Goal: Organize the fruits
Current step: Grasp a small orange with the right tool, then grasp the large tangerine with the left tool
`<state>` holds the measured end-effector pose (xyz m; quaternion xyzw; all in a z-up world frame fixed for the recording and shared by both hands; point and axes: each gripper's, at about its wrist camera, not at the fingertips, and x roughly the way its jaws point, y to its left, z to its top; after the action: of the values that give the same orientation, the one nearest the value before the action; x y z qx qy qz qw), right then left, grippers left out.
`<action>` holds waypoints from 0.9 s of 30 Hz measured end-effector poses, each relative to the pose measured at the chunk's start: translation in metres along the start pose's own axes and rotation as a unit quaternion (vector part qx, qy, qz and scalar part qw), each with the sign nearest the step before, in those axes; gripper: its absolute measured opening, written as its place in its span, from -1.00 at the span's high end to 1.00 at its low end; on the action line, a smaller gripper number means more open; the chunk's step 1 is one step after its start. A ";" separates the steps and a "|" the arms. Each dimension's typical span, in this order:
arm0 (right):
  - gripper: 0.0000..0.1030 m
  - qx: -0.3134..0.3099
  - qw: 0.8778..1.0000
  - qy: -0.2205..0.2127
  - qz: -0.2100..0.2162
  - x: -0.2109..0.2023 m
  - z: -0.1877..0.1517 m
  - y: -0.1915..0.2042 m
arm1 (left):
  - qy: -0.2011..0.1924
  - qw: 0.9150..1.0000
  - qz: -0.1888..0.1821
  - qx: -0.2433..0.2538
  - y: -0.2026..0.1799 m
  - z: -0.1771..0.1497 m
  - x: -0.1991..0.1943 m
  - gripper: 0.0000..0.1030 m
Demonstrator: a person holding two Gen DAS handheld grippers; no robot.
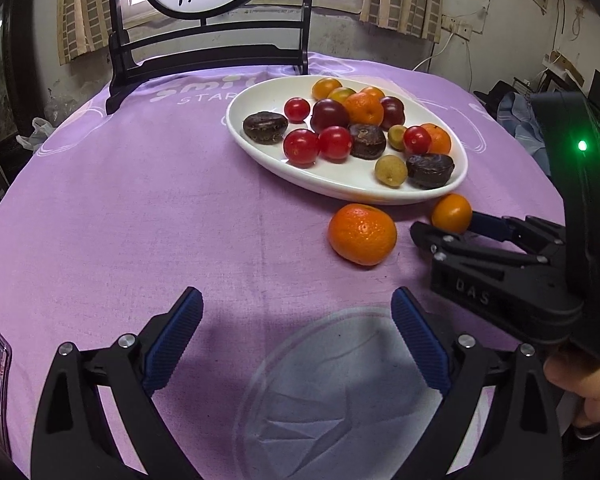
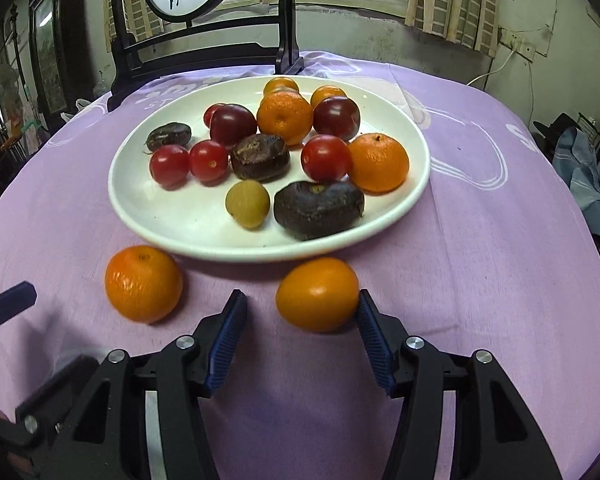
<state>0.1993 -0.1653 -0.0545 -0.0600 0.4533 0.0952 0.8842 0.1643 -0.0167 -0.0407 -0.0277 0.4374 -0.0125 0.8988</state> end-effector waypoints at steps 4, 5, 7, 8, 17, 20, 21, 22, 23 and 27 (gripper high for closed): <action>0.25 0.010 1.000 0.002 -0.006 0.000 0.002 -0.005 | -0.001 1.000 0.004 0.003 0.000 0.000 0.001 -0.80; 0.25 0.015 1.000 0.003 -0.005 -0.001 0.000 -0.007 | -0.001 1.000 0.006 0.004 0.000 0.000 0.001 -0.80; 0.25 0.022 1.000 0.004 0.001 -0.009 -0.006 -0.010 | -0.001 1.000 0.005 0.004 0.000 -0.001 0.001 -0.80; 0.25 0.026 1.000 0.004 0.007 -0.014 -0.010 -0.012 | -0.001 1.000 0.006 0.004 -0.001 -0.001 0.002 -0.80; 0.24 0.058 0.997 -0.013 0.045 -0.054 -0.043 -0.035 | -0.003 0.999 0.022 0.030 -0.014 -0.007 0.008 -0.80; 0.24 0.071 0.996 -0.018 0.052 -0.057 -0.045 -0.043 | 0.013 0.999 0.021 0.022 -0.016 -0.006 0.014 -0.80; 0.24 0.074 0.996 -0.022 0.052 -0.058 -0.045 -0.045 | 0.018 0.999 0.021 0.018 -0.017 -0.006 0.016 -0.80; 0.24 0.073 0.996 -0.026 0.052 -0.059 -0.045 -0.046 | 0.024 0.999 0.022 0.015 -0.018 -0.004 0.019 -0.79; 0.24 0.070 0.996 -0.029 0.052 -0.060 -0.045 -0.046 | 0.029 0.999 0.023 0.015 -0.020 -0.003 0.022 -0.78; 0.24 0.071 0.995 -0.033 0.068 -0.064 -0.046 -0.048 | 0.043 0.999 0.028 0.013 -0.026 0.007 0.034 -0.78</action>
<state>0.1374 -0.2286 -0.0276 0.0372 0.4326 0.1243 0.8922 0.1903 -0.0440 -0.0615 -0.0033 0.4763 0.0064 0.8793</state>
